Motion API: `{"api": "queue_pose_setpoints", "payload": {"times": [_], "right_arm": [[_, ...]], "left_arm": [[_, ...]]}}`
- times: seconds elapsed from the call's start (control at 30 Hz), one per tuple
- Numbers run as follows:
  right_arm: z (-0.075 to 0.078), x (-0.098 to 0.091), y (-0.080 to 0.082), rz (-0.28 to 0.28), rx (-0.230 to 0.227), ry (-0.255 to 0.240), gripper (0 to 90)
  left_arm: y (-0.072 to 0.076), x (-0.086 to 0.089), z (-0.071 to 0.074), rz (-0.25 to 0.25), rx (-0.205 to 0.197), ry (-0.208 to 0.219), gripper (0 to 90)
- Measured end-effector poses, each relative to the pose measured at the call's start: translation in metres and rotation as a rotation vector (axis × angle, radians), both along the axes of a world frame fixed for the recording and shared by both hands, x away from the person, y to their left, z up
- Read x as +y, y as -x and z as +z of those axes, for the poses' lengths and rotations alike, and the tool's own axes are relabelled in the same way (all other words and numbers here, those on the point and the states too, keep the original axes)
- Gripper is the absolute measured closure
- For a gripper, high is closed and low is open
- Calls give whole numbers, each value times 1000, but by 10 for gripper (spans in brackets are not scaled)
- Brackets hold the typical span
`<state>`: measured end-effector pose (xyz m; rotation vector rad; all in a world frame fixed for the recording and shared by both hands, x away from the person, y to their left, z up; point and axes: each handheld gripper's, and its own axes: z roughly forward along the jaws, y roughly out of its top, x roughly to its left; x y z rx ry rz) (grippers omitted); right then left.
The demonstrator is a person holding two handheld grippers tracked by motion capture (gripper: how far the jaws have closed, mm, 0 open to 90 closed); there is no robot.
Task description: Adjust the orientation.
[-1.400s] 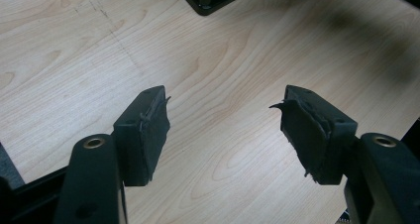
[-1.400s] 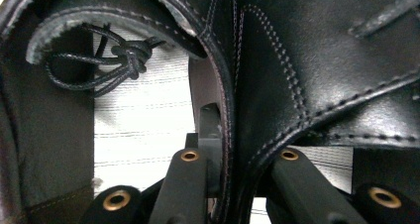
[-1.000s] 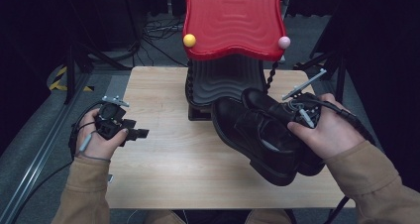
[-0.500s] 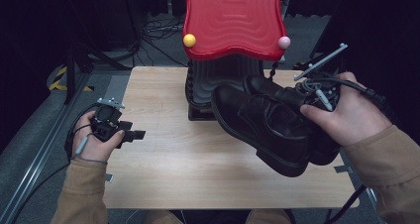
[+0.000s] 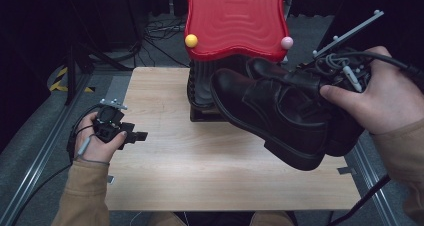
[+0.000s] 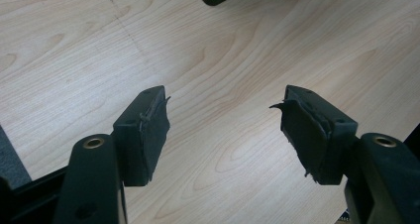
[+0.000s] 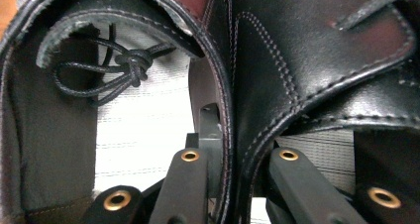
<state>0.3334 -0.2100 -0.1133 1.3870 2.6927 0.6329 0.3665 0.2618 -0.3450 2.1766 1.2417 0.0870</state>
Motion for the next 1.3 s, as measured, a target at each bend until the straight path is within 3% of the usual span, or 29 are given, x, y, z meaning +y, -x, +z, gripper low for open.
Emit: {"api": "queue_pose_setpoints", "payload": {"times": [0.17, 0.4, 0.57, 0.67, 0.83, 1.07, 1.3], "right_arm": [[16, -1, -4, -3, -33, -35, 827], [41, 5, -12, -14, -74, -31, 827], [60, 18, -37, -45, -100, -13, 827], [66, 22, -49, -60, -110, -26, 827], [79, 25, -83, -120, -136, -69, 827], [95, 34, -128, -215, -180, -48, 827], [107, 55, -158, -286, -216, -33, 827]], "left_arm": [[1, -2, 0, -3, -1, -4, 358], [-1, 1, -5, -1, 10, 1, 358], [2, 4, -5, 16, 12, 6, 358], [4, 5, -5, 18, 8, 0, 358], [6, -1, -7, 7, 23, -8, 353], [8, -1, -9, 10, 19, -15, 353], [8, 2, -11, 8, 29, -10, 353]]}}
